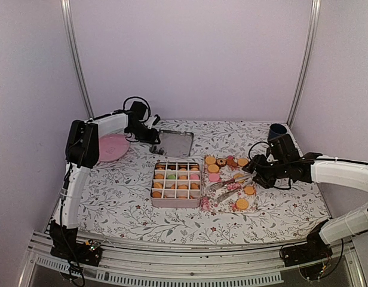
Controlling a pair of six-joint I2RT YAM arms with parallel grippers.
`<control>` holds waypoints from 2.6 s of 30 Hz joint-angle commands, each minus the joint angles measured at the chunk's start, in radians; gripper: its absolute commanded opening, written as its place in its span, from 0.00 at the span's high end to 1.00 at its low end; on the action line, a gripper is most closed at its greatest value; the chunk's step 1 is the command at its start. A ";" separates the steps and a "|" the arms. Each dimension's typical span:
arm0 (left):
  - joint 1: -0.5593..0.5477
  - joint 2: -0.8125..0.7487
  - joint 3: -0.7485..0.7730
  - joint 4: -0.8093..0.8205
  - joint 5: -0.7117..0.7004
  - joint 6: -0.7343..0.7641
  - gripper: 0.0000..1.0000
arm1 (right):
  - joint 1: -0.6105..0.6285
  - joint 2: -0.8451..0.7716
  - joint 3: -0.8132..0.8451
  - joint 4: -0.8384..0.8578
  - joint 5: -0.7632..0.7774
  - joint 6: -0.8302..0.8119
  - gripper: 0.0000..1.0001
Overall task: Pack the cookies
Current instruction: Place the clamp on the plate, then pick up the box lid from the center of the board.
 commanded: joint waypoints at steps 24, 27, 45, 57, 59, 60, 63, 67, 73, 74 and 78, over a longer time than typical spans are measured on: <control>0.040 -0.029 0.019 -0.026 0.164 0.010 0.59 | 0.094 -0.075 0.057 -0.029 0.018 -0.097 0.32; 0.049 -0.048 0.009 0.007 0.040 0.005 0.59 | 0.102 -0.066 0.058 -0.009 0.015 -0.103 0.32; 0.071 0.011 -0.015 0.037 -0.058 -0.003 0.59 | 0.194 0.070 0.139 0.065 -0.015 -0.224 0.33; 0.060 -0.082 -0.207 0.152 -0.022 -0.050 0.93 | 0.250 0.094 0.237 0.005 0.065 -0.287 0.36; 0.057 -0.145 -0.277 0.211 -0.022 -0.061 0.96 | 0.255 0.071 0.217 0.008 0.079 -0.283 0.36; 0.055 -0.170 -0.308 0.238 -0.026 -0.064 0.98 | 0.256 0.061 0.206 0.009 0.086 -0.280 0.36; 0.055 -0.226 -0.366 0.289 -0.035 -0.070 1.00 | 0.258 0.043 0.175 0.023 0.096 -0.278 0.36; 0.050 -0.283 -0.393 0.329 -0.053 -0.046 1.00 | 0.259 0.049 0.172 0.040 0.102 -0.287 0.36; 0.046 -0.341 -0.401 0.363 -0.068 -0.004 1.00 | 0.258 0.079 0.209 0.040 0.119 -0.315 0.36; 0.046 -0.330 -0.386 0.342 -0.054 -0.007 1.00 | 0.258 0.083 0.216 0.039 0.116 -0.318 0.36; 0.044 -0.243 -0.312 0.238 -0.007 -0.037 0.83 | 0.259 0.080 0.218 0.032 0.120 -0.319 0.36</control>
